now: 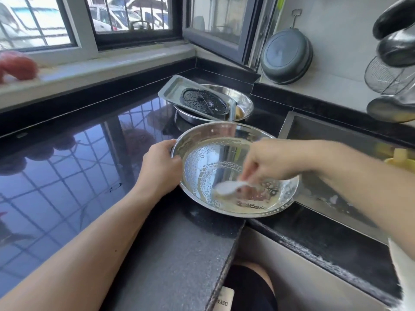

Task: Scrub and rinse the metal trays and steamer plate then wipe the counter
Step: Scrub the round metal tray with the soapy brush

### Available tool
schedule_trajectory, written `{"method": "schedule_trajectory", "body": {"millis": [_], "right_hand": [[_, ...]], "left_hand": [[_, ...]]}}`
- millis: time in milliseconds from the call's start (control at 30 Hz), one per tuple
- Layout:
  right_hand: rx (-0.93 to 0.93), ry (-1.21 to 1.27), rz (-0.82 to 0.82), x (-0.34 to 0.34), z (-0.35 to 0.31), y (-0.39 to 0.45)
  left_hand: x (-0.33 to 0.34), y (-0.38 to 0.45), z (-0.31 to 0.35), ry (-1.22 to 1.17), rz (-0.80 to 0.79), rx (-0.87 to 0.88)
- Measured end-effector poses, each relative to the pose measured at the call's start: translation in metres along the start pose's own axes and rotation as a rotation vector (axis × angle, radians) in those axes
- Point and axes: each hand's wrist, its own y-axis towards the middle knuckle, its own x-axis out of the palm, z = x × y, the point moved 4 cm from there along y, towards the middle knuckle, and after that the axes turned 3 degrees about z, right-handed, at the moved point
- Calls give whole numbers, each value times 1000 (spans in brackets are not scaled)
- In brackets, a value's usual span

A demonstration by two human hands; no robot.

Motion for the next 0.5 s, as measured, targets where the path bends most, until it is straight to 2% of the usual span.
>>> {"method": "schedule_trajectory", "body": {"millis": [67,133,267,333,400,433,500], "right_hand": [[44,14,150,-5,2,14],[116,-5,170,-9,17,13],[122,0,94,-16,42,-11],[96,116,-29,-13,47,-25],[95,108,-165,-3,42,-31],[83,89,-178,3,37,-27],[46,113,-87,12,21,-11]], "left_hand": [[-1,-1,0,2,1,-3],[-1,-1,2,-2,0,-3],[-1,-2,3,-15,-1,-15],[0,-1,1,-14,-3,-21],[0,0,0,-5,-5,-29],[0,0,-1,-1,-8,-33],[0,0,-1,3,-12,-30]]}}
